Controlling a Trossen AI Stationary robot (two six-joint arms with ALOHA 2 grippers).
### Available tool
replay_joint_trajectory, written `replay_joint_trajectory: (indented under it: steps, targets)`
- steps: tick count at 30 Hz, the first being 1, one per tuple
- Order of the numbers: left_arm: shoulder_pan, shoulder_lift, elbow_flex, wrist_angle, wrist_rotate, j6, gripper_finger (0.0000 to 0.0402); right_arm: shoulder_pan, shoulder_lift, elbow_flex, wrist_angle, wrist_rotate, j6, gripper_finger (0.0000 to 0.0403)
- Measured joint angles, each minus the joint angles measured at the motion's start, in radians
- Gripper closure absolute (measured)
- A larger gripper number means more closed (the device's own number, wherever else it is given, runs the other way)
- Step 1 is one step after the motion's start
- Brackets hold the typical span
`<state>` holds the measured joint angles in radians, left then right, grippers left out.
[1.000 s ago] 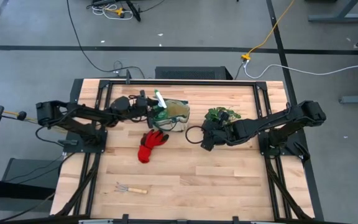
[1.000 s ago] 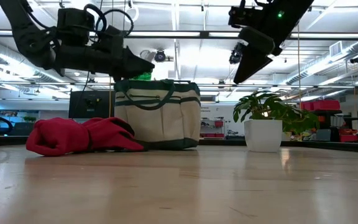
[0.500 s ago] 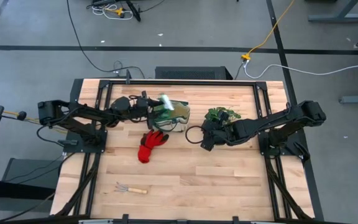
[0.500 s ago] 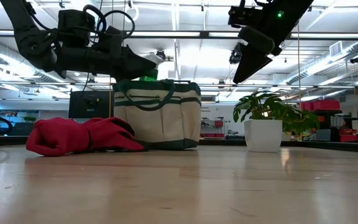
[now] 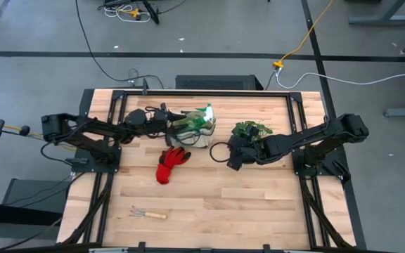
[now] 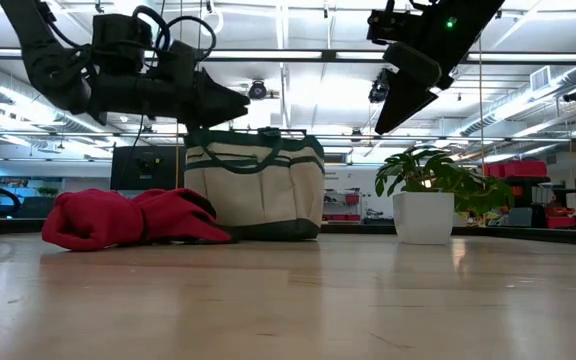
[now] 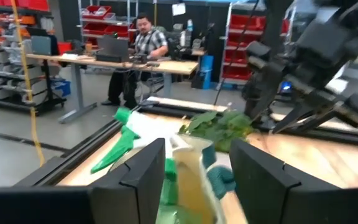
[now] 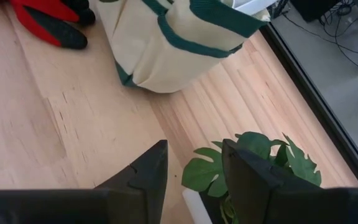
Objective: Pick & Place Garden tools in Gardening bag
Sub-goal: Put the light brown hand rake into the green gardening bag
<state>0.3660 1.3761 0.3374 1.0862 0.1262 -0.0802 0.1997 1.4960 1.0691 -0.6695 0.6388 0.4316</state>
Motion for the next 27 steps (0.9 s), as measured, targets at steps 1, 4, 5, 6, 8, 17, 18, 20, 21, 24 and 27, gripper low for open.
replay_joint_trajectory:
  steps: [1, 4, 5, 6, 8, 17, 18, 20, 21, 24, 27]
  targets:
    - [0.000, -0.006, 0.000, 0.004, 0.009, -0.009, 0.0214, 0.000, 0.000, 0.000, 0.001, 0.000, 0.000, 0.0248]
    - [0.000, -0.037, 0.000, 0.000, 0.036, -0.019, 0.0214, 0.000, 0.000, 0.000, 0.004, 0.000, 0.000, 0.0248]
    - [0.000, -0.051, 0.000, 0.000, 0.045, -0.020, 0.0214, 0.000, 0.000, 0.000, 0.005, 0.000, 0.001, 0.0248]
    - [0.000, -0.068, 0.000, -0.005, 0.056, -0.021, 0.0214, 0.000, 0.000, 0.000, 0.005, 0.000, 0.000, 0.0248]
    - [0.000, -0.102, 0.000, -0.027, 0.079, -0.027, 0.0214, 0.000, 0.000, 0.000, 0.008, 0.000, 0.001, 0.0248]
    - [-0.021, -0.293, 0.000, -0.384, 0.159, -0.148, 0.0231, 0.000, 0.000, 0.000, 0.013, 0.000, 0.000, 0.0248]
    - [-0.029, -0.318, 0.000, -0.425, 0.159, -0.157, 0.0234, 0.000, 0.000, 0.000, 0.013, -0.001, 0.000, 0.0248]
    - [-0.051, -0.368, 0.000, -0.507, 0.160, -0.172, 0.0239, 0.000, 0.000, 0.000, 0.013, -0.002, 0.000, 0.0248]
    - [-0.063, -0.394, 0.000, -0.549, 0.165, -0.173, 0.0242, 0.000, 0.000, 0.000, 0.013, -0.002, 0.000, 0.0248]
    - [-0.099, -0.462, 0.000, -0.646, 0.191, -0.203, 0.0251, 0.000, 0.000, 0.000, 0.013, -0.002, 0.000, 0.0248]
    - [-0.139, -0.518, 0.000, -0.723, 0.248, -0.245, 0.0259, 0.000, 0.000, 0.000, 0.013, -0.003, 0.000, 0.0248]
